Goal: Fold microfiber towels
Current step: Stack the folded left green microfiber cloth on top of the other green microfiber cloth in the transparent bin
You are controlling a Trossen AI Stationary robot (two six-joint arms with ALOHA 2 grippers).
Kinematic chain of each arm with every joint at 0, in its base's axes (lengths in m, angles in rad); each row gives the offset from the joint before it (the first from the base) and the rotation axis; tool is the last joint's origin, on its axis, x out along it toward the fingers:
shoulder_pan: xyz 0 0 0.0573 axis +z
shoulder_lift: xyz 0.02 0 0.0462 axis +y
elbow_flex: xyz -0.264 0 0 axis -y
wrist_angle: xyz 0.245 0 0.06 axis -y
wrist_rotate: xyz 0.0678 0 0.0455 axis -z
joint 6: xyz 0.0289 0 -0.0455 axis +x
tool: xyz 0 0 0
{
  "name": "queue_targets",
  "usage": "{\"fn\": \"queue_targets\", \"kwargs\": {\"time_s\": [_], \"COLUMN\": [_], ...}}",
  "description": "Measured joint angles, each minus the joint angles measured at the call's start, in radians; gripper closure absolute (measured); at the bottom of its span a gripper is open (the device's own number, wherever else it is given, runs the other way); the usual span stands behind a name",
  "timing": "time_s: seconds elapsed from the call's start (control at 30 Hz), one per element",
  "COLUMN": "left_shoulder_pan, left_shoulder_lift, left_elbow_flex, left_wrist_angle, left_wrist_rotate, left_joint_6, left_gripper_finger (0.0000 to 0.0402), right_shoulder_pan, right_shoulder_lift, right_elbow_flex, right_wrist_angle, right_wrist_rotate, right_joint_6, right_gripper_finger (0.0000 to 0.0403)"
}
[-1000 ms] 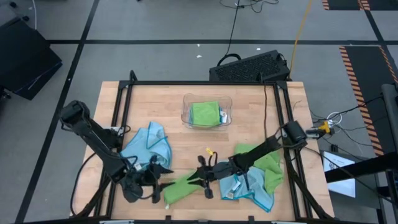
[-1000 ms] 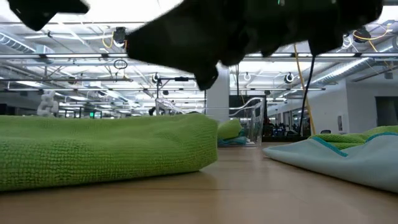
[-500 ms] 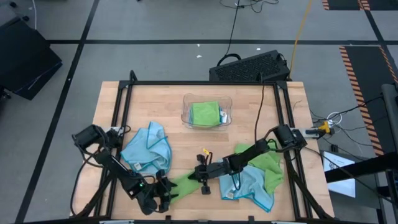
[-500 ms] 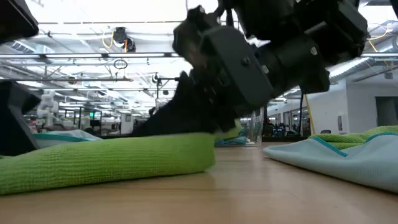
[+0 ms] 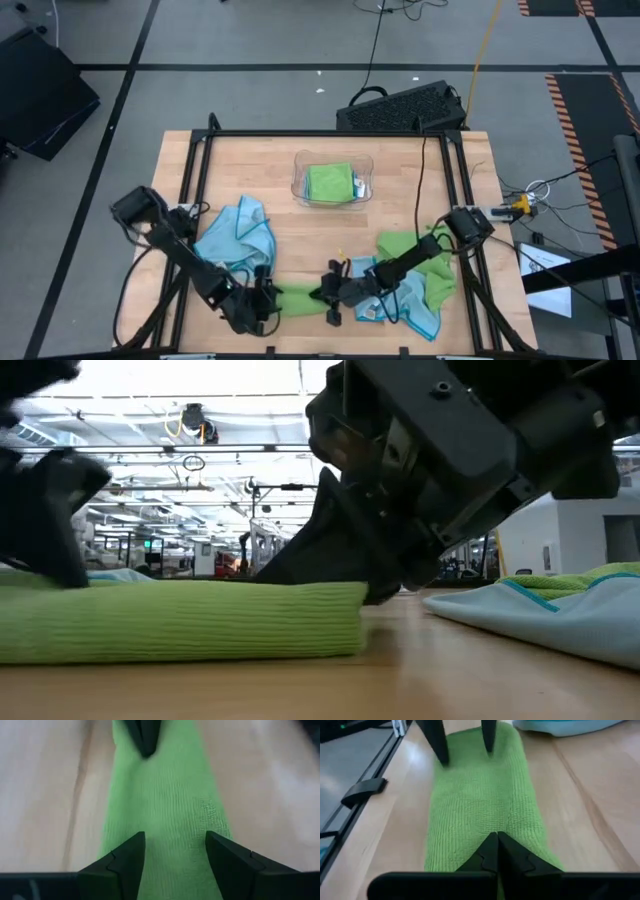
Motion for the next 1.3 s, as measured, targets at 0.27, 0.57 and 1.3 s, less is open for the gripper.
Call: {"fn": "queue_targets", "kwargs": {"time_s": [0.27,0.57,1.3], "left_shoulder_pan": [0.025,0.022,0.129], "left_shoulder_lift": [-0.155,-0.085,0.179], "left_elbow_flex": [0.001,0.001,0.359], "left_wrist_angle": [0.041,0.121,-0.055], "left_wrist_rotate": [-0.075,-0.091,-0.029], "left_joint_6": [0.013,-0.173,0.017], "left_gripper_finger": [0.0190,0.0190,0.0190], "right_shoulder_pan": [0.016,0.092,0.156], "right_shoulder_lift": [-0.124,-0.297,-0.302], "right_elbow_flex": [-0.004,-0.020,-0.105], "right_wrist_angle": [-0.081,-0.394,-0.425], "right_wrist_rotate": [0.027,0.073,0.087], "right_joint_6": [-0.089,-0.107,-0.405], "right_gripper_finger": [0.0401,0.0354,0.0281]}}
